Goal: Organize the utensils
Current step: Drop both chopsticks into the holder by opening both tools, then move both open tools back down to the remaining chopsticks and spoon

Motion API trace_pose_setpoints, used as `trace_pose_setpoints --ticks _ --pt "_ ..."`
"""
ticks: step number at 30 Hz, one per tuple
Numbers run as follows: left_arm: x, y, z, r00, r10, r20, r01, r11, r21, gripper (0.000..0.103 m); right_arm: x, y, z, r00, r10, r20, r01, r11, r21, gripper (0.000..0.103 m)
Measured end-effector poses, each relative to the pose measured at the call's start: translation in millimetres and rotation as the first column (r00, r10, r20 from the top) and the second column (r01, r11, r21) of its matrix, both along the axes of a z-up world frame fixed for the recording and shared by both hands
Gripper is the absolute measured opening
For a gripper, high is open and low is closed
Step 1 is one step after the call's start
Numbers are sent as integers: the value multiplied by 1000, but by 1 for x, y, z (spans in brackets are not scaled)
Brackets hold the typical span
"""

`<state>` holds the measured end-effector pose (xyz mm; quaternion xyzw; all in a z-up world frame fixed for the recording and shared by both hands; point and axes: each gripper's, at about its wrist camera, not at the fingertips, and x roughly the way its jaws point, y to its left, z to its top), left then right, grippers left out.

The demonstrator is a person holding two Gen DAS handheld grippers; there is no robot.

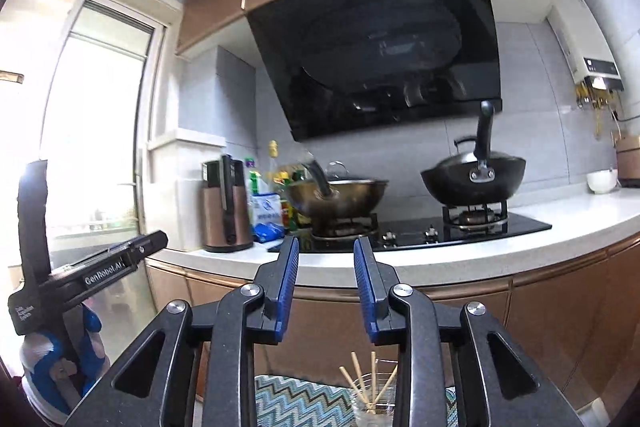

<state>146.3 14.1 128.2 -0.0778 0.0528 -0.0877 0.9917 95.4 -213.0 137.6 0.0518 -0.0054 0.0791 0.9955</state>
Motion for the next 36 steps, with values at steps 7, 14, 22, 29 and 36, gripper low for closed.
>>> trace_pose_setpoints --ticks 7,14,22,29,36 --pt "-31 21 0 999 -6 -36 7 1000 19 30 -32 13 8 1000 29 10 -29 999 -23 35" --pt "-30 24 -18 994 -17 -107 20 999 34 30 -35 14 1 999 36 -22 -36 999 -30 35" --pt "-6 21 -50 971 -58 -230 66 997 27 30 -16 12 -21 993 39 -110 -43 999 -31 35" --pt "19 12 -89 926 -103 -362 123 992 34 30 18 16 -58 968 69 -242 -79 996 -32 35" --pt "50 9 -143 854 -118 -506 158 987 37 30 48 19 -100 932 94 -351 -107 994 -17 35"
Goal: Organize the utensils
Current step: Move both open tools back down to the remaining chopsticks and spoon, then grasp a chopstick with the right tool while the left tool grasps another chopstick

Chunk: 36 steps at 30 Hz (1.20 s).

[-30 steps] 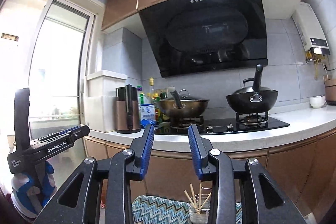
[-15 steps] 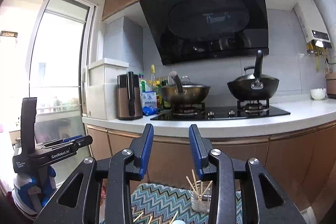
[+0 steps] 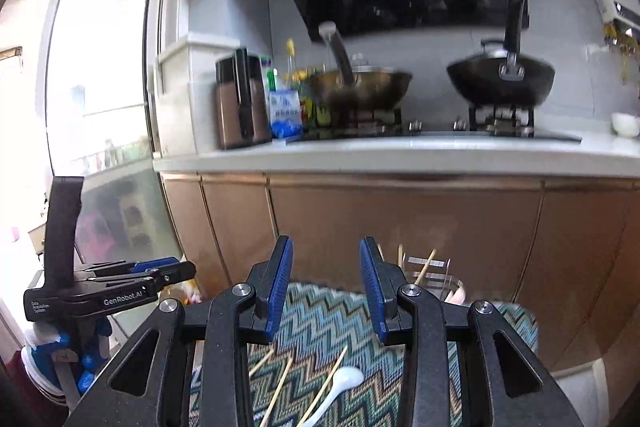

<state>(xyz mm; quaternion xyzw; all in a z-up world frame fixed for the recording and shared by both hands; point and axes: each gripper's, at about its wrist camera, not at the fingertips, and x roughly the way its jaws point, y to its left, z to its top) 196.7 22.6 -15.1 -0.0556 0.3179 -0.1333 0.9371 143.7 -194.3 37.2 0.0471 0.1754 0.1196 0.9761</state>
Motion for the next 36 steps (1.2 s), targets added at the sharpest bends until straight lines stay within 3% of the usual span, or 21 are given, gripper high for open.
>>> trace_pose_setpoints --ticks 11,16,22,30,36 --pt "31 -8 -80 985 -52 -163 57 998 26 30 42 10 -75 983 42 -177 -41 999 12 35" --pt "56 -15 -122 948 -77 -309 91 995 32 30 66 22 -109 953 69 -295 -79 997 -22 35" --pt "83 -20 -162 888 -98 -450 120 993 20 30 103 38 -152 890 76 -450 -122 990 -74 38" --pt "109 -34 -194 809 -130 -573 162 987 4 30 156 54 -202 767 76 -636 -173 981 -91 43" --pt "119 -39 -208 780 -131 -611 165 986 -1 30 189 55 -227 697 42 -716 -155 984 -93 44"
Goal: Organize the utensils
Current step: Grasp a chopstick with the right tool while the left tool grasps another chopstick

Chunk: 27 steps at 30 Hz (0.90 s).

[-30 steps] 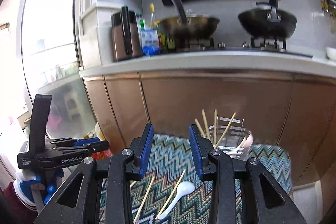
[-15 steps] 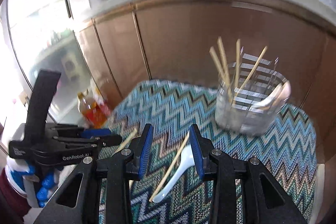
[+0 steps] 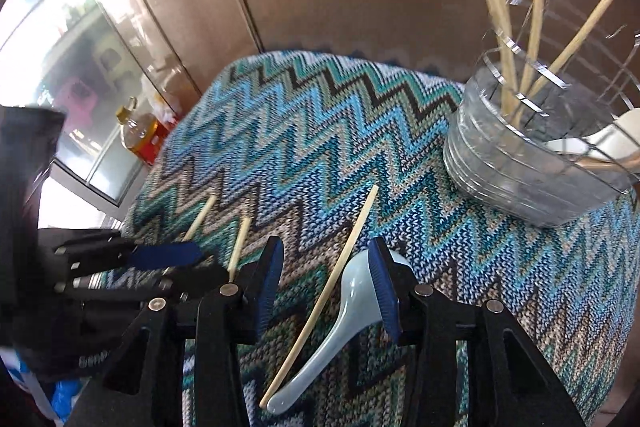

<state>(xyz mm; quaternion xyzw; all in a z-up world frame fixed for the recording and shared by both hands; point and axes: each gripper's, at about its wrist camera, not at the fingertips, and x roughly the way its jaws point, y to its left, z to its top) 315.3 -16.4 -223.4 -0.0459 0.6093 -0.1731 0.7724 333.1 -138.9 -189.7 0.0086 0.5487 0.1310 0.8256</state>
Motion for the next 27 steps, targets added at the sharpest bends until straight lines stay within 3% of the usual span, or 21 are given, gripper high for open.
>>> trace_pose_setpoints --ticks 10,16,21,23,27 --pt "8 -5 -12 1000 -7 -20 7 1000 -4 29 27 3 -30 997 -29 -78 28 999 -19 43" --pt "11 -11 -19 999 -25 -28 25 1000 -8 20 34 7 -40 996 -34 -85 32 999 -26 33" --pt "14 -14 -27 999 -29 -40 29 1000 3 10 35 12 -47 996 -26 -86 23 999 -28 21" --pt "16 -15 -32 999 -25 -48 25 1000 1 8 34 12 -48 996 -24 -87 22 1000 -19 11" --pt "18 -14 -33 998 -15 -54 15 1000 -11 7 36 20 -56 996 -25 -84 25 1000 -2 10"
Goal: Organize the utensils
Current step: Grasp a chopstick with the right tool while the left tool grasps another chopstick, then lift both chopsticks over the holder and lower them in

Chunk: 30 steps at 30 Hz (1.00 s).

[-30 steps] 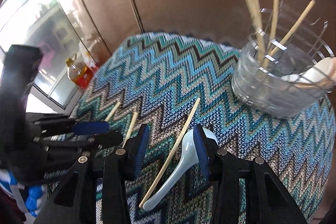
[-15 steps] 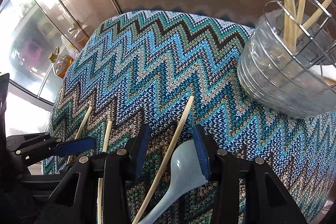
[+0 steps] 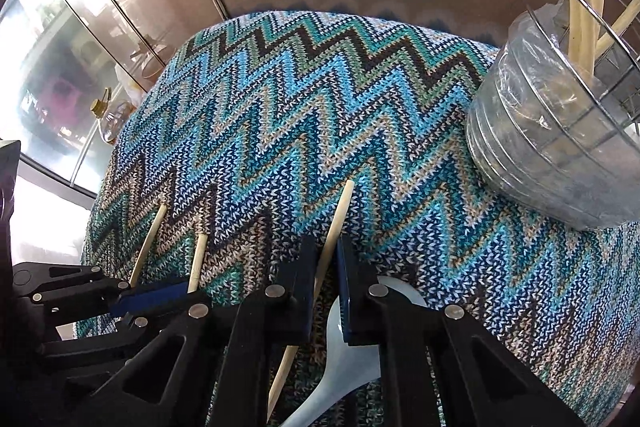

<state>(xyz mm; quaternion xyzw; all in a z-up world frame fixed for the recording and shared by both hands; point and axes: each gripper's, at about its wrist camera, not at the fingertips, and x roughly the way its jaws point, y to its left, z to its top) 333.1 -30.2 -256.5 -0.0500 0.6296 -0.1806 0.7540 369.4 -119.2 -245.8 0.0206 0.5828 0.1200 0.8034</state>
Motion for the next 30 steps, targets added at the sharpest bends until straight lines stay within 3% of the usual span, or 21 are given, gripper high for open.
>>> trace_pose_setpoints --ticks 5,11,19,22,30 --pt "0 8 1 1000 24 -5 -24 1000 -1 5 -4 -6 4 1000 -19 12 18 998 58 9" --pt "-7 17 13 998 51 30 -50 999 -21 5 -16 -11 30 997 -17 79 8 994 112 8" --pt "-35 26 52 982 87 165 -78 995 -61 5 -58 -19 77 971 -6 239 -35 985 168 7" --pt "-52 35 69 966 106 237 -92 993 -72 5 -85 -24 96 949 -5 314 -55 982 181 6" --pt "-96 49 116 893 167 418 -120 983 -136 5 -141 -40 130 895 -32 445 -68 976 206 6"
